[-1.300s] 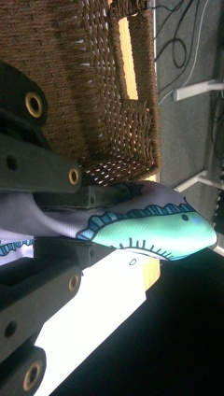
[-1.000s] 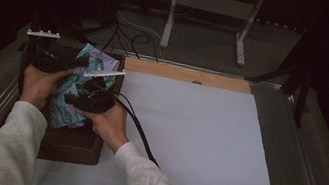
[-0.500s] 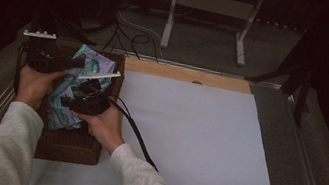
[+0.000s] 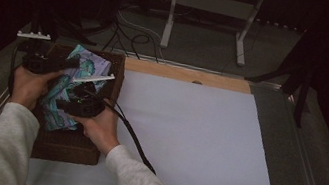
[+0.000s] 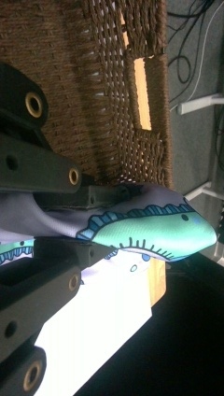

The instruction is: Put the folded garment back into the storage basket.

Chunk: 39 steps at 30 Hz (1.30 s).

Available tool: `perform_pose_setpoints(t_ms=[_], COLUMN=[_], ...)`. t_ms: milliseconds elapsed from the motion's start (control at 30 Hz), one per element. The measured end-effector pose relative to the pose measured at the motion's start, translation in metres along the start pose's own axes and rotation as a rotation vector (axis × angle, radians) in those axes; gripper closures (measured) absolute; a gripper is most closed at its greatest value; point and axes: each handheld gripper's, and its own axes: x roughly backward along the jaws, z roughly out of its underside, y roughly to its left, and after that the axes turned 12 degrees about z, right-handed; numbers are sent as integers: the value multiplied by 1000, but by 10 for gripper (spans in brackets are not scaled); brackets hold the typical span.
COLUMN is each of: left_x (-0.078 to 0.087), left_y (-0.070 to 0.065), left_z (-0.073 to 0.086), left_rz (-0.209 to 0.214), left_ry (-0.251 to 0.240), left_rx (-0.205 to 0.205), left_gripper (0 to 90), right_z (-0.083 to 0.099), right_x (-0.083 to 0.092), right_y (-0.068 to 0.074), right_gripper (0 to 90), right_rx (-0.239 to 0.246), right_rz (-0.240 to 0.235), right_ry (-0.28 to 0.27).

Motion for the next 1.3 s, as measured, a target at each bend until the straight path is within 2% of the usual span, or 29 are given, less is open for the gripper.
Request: perform_pose_setpoints(t_ms=[667,1067,1300], left_x=[9,15,15], left_y=[15,20,23], left_z=[11,12,11], left_rz=[-32,-53,-83], left_ry=[6,-3,-4], left_rx=[26,42,64], left_gripper=[800,800,799], right_z=[7,10,12], right_x=[-16,-17,-18], right_y=[10,15,17], right_gripper=[798,796,794], right_rx=[-5,-11,-9], right_rz=[9,10,21], right_ry=[14,16,10])
